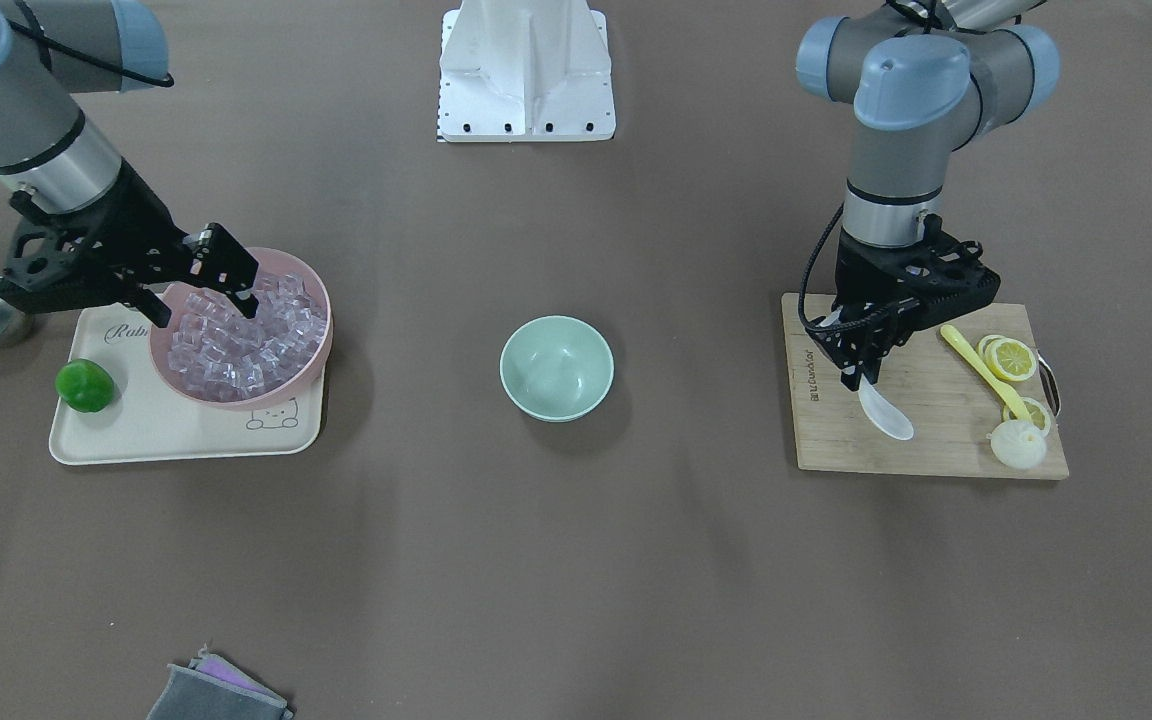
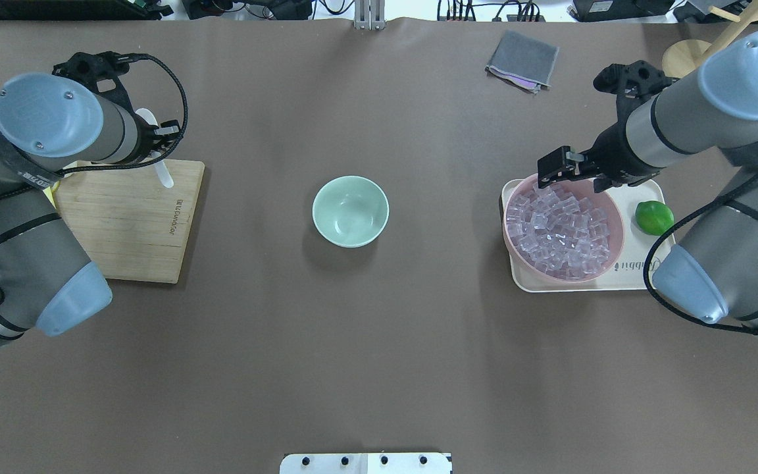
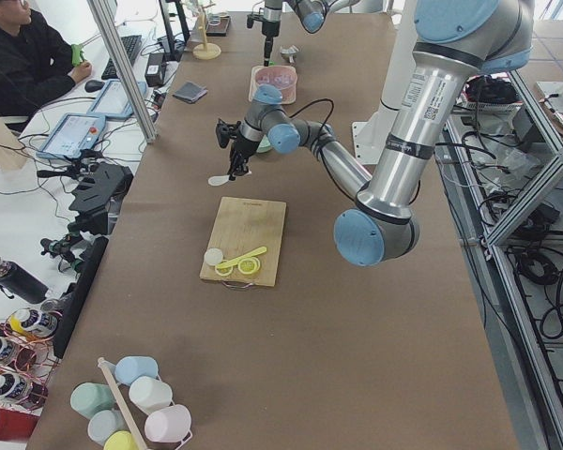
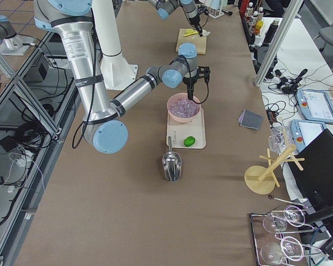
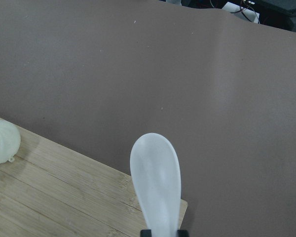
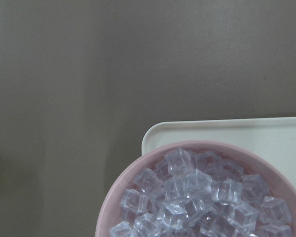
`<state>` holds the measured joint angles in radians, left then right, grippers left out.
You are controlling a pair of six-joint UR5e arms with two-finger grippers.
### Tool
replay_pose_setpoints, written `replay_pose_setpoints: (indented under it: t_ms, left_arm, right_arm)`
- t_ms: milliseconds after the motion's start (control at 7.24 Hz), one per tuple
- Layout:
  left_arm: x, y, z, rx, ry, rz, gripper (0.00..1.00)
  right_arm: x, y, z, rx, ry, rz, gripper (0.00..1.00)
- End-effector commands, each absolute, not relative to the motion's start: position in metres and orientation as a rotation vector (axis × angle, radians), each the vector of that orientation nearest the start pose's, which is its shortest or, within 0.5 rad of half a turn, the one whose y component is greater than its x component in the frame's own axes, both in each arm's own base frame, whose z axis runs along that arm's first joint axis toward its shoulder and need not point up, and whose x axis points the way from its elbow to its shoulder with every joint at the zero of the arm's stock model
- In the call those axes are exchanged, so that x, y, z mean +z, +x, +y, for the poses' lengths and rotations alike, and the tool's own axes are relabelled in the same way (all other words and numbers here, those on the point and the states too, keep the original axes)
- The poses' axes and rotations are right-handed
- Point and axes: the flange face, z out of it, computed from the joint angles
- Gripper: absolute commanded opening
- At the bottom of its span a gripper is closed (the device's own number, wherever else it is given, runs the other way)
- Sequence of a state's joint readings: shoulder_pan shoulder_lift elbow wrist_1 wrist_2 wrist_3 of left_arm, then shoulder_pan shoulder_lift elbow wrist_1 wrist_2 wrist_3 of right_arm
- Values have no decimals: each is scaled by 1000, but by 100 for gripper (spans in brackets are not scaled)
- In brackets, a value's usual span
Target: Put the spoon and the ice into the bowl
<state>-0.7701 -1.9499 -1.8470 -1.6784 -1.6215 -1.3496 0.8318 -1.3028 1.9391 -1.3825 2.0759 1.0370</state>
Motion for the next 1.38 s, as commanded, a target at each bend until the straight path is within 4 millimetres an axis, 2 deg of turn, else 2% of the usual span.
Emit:
replay_pose_setpoints:
  t_ms: [0,276,414,829,1243]
  left_arm:
    - [321,348,-516,-500,325,701,0]
    - [321,348,-516,-500,325,702,0]
    - [320,348,-516,-499,326,703,0]
    - [319,347,-516,-493,334,705,0]
    - [321,346,-516,-494,342,699,0]
  right_arm:
    - [335,-341,-447,175,44,-912,100]
    - [342,-344,-441,342,-53,-905,100]
    - [339,-346,-436,339,-75,-908,99]
    - [348,-367,-419,345,-133,-884,99]
    - [350,-368,-415,352,-177,-888,99]
